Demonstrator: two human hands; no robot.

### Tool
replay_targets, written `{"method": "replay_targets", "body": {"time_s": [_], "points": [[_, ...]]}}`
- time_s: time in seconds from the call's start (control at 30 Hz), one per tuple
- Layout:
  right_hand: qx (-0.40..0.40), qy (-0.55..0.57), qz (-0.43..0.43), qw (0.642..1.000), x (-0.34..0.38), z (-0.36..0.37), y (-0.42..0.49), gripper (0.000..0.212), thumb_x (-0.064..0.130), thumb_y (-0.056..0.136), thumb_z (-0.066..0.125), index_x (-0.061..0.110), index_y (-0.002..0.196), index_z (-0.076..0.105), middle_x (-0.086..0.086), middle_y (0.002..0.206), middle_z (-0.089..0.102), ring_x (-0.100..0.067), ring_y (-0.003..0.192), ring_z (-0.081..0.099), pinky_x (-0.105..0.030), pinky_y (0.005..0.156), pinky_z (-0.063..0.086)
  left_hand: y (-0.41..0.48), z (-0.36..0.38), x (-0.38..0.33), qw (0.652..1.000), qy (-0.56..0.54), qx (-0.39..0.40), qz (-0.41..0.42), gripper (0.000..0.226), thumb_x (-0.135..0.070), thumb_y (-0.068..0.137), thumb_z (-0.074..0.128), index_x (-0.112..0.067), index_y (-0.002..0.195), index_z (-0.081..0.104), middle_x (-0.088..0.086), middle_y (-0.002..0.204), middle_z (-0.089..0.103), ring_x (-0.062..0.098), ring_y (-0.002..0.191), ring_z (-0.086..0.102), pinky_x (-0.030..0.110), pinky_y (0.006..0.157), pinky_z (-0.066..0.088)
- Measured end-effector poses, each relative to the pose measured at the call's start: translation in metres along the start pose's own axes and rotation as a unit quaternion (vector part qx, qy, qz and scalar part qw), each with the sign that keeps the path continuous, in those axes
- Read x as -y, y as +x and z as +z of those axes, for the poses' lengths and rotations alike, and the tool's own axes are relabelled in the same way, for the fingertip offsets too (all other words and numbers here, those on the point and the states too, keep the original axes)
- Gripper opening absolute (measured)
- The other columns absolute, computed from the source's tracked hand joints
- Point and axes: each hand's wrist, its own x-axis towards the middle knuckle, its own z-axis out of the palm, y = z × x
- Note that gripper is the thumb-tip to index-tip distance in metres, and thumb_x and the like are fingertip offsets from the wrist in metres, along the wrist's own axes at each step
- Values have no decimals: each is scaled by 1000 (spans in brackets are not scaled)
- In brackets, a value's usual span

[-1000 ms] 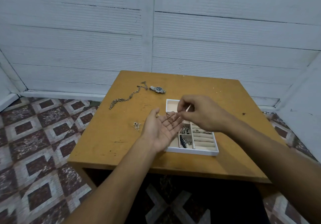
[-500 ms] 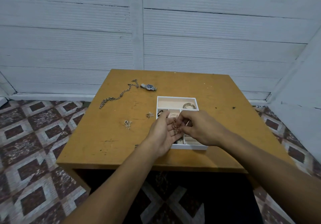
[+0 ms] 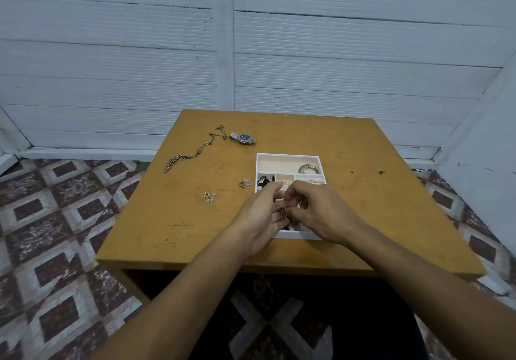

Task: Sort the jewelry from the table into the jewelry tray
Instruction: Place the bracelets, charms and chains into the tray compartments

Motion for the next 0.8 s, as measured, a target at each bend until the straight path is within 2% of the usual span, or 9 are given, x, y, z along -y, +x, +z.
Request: {"method": "replay_targets", "body": {"time_s": [0.13,0.23,0.4,0.5,0.63,0.73,0.8], "points": [[-3,3,10,1000,-3,3,-3,16,10,80,65,21,91,61,16,75,63,-2,68,57,-28,65,49,-8,3,-3,1000,26,15,6,26,-34,98,45,-9,101,55,11,93,69,22,87,64,31,86,49],[-4,7,14,1000,-5,3,-4,14,12,81,66,21,90,61,14,75,66,-4,67,59,-27,64,49,-11,5,-5,999,47,9,8,29,-34,98,45,-10,111,53,11,104,68,21,98,65,32,97,45],[-7,-8,23,1000,-6,3,-7,11,26,82,68,25,88,59,13,81,66,-8,71,59,-31,66,50,-15,4,-6,995,92,-14,37,30,-32,98,46,-14,121,49,10,121,57,22,109,59,37,104,42],[-16,-31,24,999,-6,5,-8,16,32,84,68,23,94,60,8,92,62,-12,82,55,-30,66,43,-16,-7,-6,985,153,-30,73,21,-33,98,47,-17,110,53,6,120,58,21,108,61,40,102,46],[-15,-49,26,998,-3,9,-5,17,32,83,66,25,98,60,6,102,59,-14,97,50,-30,76,40,-17,-33,-8,966,202,-84,135,14,-30,94,55,-21,103,61,3,108,67,17,99,66,40,94,53],[-7,-50,17,999,3,14,2,17,27,83,65,24,99,60,7,103,58,-16,101,47,-31,81,39,-17,-62,-10,928,280,-151,193,11,-31,91,58,-30,101,61,-8,101,68,9,97,64,34,90,52],[-3,-49,12,999,9,18,10,15,27,84,64,24,98,60,8,100,57,-17,102,48,-34,85,41,-19,-83,-12,893,347,-181,222,10,-29,92,57,-32,101,61,-11,103,67,6,98,61,23,84,49]]}}
